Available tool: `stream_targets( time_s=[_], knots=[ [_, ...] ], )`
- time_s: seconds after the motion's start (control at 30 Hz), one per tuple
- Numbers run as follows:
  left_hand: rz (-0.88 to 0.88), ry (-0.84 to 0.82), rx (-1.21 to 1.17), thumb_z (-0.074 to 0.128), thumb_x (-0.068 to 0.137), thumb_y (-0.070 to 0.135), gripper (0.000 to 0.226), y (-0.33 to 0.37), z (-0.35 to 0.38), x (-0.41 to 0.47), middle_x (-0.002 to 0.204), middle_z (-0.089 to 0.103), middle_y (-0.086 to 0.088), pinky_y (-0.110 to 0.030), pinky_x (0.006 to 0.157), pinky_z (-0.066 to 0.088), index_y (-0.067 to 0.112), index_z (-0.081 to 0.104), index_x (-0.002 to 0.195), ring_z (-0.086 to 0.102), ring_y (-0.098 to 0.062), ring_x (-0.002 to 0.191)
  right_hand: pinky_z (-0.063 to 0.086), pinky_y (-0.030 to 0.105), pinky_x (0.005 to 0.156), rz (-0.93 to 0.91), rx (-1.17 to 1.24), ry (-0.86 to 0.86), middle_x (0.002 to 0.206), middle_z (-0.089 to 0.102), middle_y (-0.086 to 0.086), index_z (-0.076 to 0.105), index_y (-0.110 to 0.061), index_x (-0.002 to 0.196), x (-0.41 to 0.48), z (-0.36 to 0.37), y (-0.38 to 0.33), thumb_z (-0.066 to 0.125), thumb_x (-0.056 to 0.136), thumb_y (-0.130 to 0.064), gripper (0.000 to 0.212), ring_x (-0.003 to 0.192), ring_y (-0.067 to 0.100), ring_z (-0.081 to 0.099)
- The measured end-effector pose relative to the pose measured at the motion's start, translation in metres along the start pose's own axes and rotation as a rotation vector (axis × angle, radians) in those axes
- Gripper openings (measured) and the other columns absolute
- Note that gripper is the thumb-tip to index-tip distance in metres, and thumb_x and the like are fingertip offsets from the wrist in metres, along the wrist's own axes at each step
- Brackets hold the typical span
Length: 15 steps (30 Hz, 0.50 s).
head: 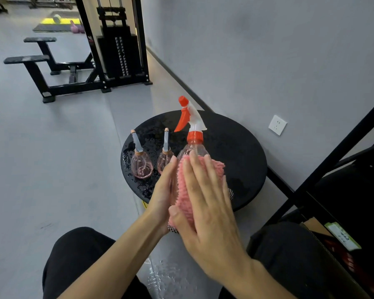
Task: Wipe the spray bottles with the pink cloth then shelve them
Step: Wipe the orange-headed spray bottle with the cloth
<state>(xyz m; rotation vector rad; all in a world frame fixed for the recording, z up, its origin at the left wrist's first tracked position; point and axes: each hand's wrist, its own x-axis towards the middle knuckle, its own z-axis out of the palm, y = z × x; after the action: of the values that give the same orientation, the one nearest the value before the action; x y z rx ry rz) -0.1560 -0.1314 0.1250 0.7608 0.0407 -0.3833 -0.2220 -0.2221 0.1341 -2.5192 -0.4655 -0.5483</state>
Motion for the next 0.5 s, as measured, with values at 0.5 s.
stream_targets(
  time_s=[0.5],
  knots=[
    [-0.024, 0.11, 0.052, 0.036, 0.1, 0.047, 0.054, 0.003, -0.008, 0.0, 0.107, 0.076, -0.01, -0.027, 0.08, 0.06, 0.017, 0.081, 0.098, 0.073, -0.019, 0.099, 0.004, 0.043, 0.122, 0.029, -0.022, 0.021, 0.165, -0.004, -0.007, 0.003, -0.019, 0.157, 0.006, 0.005, 0.002, 0.027, 0.101, -0.039, 0.064, 0.152, 0.013, -0.007]
  ],
)
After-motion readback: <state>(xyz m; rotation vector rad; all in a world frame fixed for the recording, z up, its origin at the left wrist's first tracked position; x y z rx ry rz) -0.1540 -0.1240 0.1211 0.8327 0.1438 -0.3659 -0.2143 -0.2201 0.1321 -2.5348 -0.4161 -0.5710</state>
